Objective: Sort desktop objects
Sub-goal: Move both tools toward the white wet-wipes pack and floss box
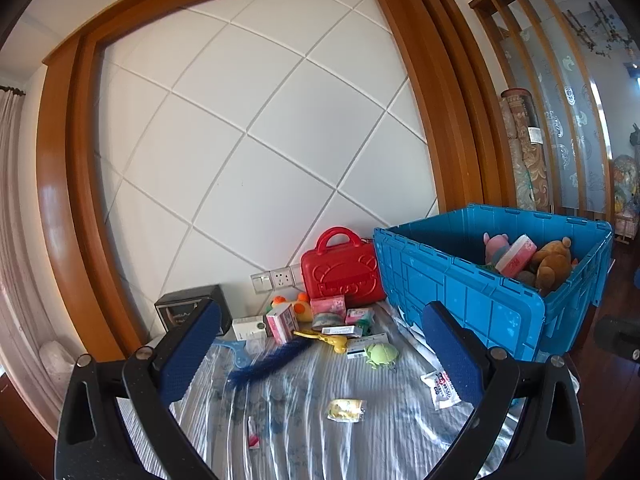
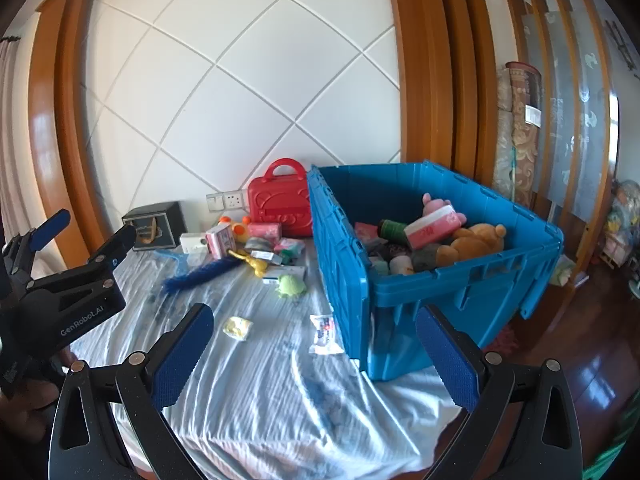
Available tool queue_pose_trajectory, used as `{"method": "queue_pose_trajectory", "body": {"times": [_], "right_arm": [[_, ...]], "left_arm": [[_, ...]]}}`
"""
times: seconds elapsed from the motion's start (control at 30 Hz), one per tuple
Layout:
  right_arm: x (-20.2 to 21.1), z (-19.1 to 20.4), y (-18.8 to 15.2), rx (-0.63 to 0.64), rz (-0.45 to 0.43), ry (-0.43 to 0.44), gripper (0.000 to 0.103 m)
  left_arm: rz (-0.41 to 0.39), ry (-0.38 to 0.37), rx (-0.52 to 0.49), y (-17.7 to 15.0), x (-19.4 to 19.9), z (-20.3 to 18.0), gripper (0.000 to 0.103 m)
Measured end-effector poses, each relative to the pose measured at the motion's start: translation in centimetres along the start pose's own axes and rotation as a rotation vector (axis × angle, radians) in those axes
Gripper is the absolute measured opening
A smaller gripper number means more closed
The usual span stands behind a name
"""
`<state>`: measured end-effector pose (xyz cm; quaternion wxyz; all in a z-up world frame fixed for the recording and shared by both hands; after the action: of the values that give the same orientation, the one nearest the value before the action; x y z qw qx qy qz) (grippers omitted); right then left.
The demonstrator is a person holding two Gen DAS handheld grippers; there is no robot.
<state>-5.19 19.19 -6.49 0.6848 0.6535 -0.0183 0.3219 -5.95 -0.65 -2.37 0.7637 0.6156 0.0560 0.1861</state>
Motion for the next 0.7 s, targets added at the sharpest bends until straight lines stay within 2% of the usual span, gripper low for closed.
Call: {"method": "queue_pose_trajectory", "body": {"times": [0.17, 0.4, 0.7], "right_arm": [[0.2, -0.2, 0.0, 0.003, 0.000, 0.013, 0.103], [0.1, -0.1, -0.7, 0.006, 0.017, 0.040, 0.103], [-1.0, 0.5, -2.7, 0.028, 0.054, 0.124, 0.103]], "left_arm": [[0.060, -0.067, 0.000, -0.9, 0.0, -1.1, 0.102], [0.081, -0.061, -0.030, -1.9, 0.3, -2.1, 0.102], [0.157, 0.014, -0.040, -5.4, -0.5, -0.9, 0.102]]}}
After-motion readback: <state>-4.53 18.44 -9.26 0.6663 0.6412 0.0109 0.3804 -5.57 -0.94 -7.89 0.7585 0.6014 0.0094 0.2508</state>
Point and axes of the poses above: each gripper's, at about its wrist camera, not at the fingertips, and x roughly against the way its jaws point, z to its left, y to its top, the point moved 7 cm from there along -x, roughly the way its jaws point, and after that the axes turned 11 degrees about y, right-handed, at the moved point
